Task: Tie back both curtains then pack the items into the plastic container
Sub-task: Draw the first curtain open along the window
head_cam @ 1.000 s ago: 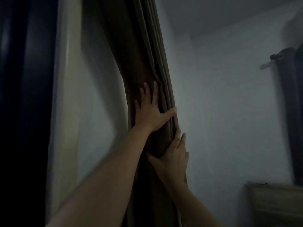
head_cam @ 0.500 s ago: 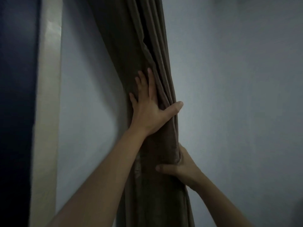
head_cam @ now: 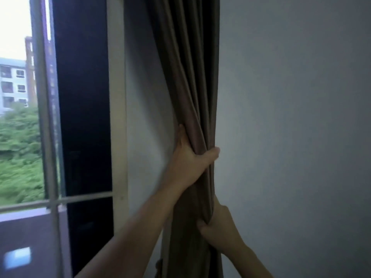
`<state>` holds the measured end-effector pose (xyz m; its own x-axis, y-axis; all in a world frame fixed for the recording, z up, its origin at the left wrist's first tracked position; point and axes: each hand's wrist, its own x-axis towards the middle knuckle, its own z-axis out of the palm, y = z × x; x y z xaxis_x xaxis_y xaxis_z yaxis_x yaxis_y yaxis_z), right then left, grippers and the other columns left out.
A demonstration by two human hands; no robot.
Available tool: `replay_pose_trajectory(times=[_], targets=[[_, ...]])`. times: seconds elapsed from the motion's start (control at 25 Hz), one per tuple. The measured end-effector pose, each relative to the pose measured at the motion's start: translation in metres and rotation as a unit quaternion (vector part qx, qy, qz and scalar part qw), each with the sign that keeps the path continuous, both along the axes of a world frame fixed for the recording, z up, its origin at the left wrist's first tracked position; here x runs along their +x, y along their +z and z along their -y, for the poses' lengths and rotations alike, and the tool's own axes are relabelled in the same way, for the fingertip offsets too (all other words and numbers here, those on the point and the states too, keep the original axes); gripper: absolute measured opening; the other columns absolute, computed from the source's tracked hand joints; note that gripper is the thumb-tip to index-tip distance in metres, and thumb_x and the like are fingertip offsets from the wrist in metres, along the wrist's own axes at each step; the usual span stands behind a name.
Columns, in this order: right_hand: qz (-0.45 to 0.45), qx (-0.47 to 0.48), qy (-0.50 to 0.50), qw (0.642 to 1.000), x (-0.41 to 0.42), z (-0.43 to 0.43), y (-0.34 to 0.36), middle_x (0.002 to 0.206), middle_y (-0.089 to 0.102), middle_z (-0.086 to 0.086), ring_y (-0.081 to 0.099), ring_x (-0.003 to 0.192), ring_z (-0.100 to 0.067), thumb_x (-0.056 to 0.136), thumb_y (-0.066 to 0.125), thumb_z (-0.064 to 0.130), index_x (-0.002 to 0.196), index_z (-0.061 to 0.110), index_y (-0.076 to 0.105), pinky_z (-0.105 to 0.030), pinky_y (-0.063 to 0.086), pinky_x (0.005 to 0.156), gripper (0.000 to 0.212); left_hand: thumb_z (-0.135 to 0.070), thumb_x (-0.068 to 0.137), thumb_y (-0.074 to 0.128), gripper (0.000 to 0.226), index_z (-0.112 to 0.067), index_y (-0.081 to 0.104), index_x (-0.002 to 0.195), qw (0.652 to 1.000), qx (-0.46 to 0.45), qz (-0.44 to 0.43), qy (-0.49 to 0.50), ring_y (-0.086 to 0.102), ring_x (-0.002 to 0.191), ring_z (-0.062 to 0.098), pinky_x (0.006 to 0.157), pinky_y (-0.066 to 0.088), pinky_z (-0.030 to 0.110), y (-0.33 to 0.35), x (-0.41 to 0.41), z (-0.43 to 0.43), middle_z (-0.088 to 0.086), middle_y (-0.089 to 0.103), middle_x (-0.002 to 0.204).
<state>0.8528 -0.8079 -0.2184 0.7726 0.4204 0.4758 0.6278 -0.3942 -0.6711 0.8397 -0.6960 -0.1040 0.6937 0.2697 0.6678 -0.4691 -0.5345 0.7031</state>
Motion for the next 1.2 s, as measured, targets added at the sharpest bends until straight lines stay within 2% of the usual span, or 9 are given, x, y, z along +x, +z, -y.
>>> replay_pose_trajectory(times=[0.08,0.2,0.36,0.52,0.64,0.72,0.92,1.12,1.2], targets=[[0.019,-0.023,-0.026,0.999,-0.019,-0.001,-0.023,0.103,0.065,-0.005,0.064,0.09,-0.021,0.078,0.058,0.017,0.138,0.015,0.035,-0.022,0.052,0.078,0.065,-0.062,0.061,0.066,0.082,-0.023,0.052,0.131,0.997,-0.054,-0.046,-0.008,0.064,0.103,0.011,0.096,0.051,0.039,-0.009,-0.015,-0.001,-0.005,0.065,0.117],[0.068,-0.013,-0.032,0.997,-0.049,0.001,-0.035,0.094,0.064,-0.007,0.061,0.076,-0.021,0.084,0.057,0.012,0.146,0.016,0.02,-0.026,0.051,0.07,0.072,-0.062,0.058,0.066,0.071,-0.016,0.068,0.112,0.996,-0.079,-0.049,-0.003,0.067,0.097,0.017,0.095,0.051,0.04,-0.01,-0.041,0.005,0.0,0.071,0.105],[0.097,-0.008,-0.017,0.995,-0.083,0.007,-0.042,0.087,0.059,-0.004,0.053,0.067,-0.019,0.086,0.056,0.013,0.149,0.019,0.008,-0.027,0.047,0.065,0.08,-0.049,0.066,0.068,0.059,-0.016,0.064,0.115,0.995,-0.093,-0.022,0.0,0.065,0.101,0.017,0.098,0.049,0.038,-0.014,-0.08,0.014,0.002,0.069,0.11],[0.109,0.002,-0.015,0.994,-0.099,0.005,-0.047,0.098,0.065,-0.01,0.062,0.079,-0.025,0.084,0.057,0.016,0.149,0.024,0.003,-0.033,0.053,0.074,0.085,-0.039,0.082,0.066,0.05,-0.014,0.054,0.123,0.994,-0.097,-0.045,0.019,0.061,0.106,0.02,0.099,0.048,0.038,-0.016,-0.104,0.017,0.005,0.064,0.117],[0.109,0.005,0.012,0.994,-0.114,0.003,-0.049,0.118,0.062,0.002,0.063,0.098,-0.018,0.081,0.063,0.031,0.147,0.034,-0.005,-0.017,0.047,0.076,0.094,-0.048,0.079,0.066,0.063,-0.012,0.05,0.129,0.995,-0.069,-0.069,0.012,0.061,0.108,0.022,0.1,0.048,0.039,-0.019,-0.119,0.007,0.005,0.061,0.122],[0.103,0.055,0.103,0.988,-0.122,0.002,-0.044,0.131,0.049,0.025,0.055,0.113,0.001,0.074,0.066,0.054,0.145,0.044,0.002,-0.003,0.039,0.083,0.096,-0.054,0.077,0.064,0.068,-0.017,0.049,0.131,0.996,-0.063,-0.065,0.008,0.062,0.106,0.019,0.099,0.049,0.037,-0.022,-0.131,-0.01,0.002,0.063,0.121],[0.161,0.243,0.183,0.939,-0.129,-0.007,0.001,0.134,0.04,0.039,0.043,0.122,0.013,0.07,0.06,0.068,0.134,0.06,0.021,-0.02,0.041,0.102,0.075,-0.066,0.064,0.062,0.069,-0.032,0.055,0.123,0.996,-0.069,0.03,0.054,0.065,0.1,0.005,0.095,0.049,0.031,-0.037,-0.169,-0.06,-0.011,0.069,0.109],[0.302,0.273,0.088,0.909,-0.145,-0.031,0.09,0.153,0.025,0.008,0.022,0.138,0.0,0.083,0.055,0.056,0.145,0.028,0.024,-0.015,0.021,0.109,0.074,-0.05,0.08,0.062,0.059,-0.027,0.047,0.133,0.979,-0.012,0.081,0.185,0.061,0.1,0.011,0.081,0.047,0.02,-0.003,-0.211,-0.092,-0.01,0.064,0.113],[0.349,0.264,0.105,0.893,-0.16,-0.043,0.128,0.15,0.031,0.004,0.028,0.134,0.0,0.087,0.058,0.042,0.144,0.022,0.029,-0.013,0.022,0.106,0.067,-0.034,0.088,0.059,0.058,-0.023,0.037,0.141,0.964,0.033,0.106,0.24,0.058,0.103,0.012,0.088,0.047,0.026,0.031,-0.225,-0.101,-0.007,0.059,0.121]])
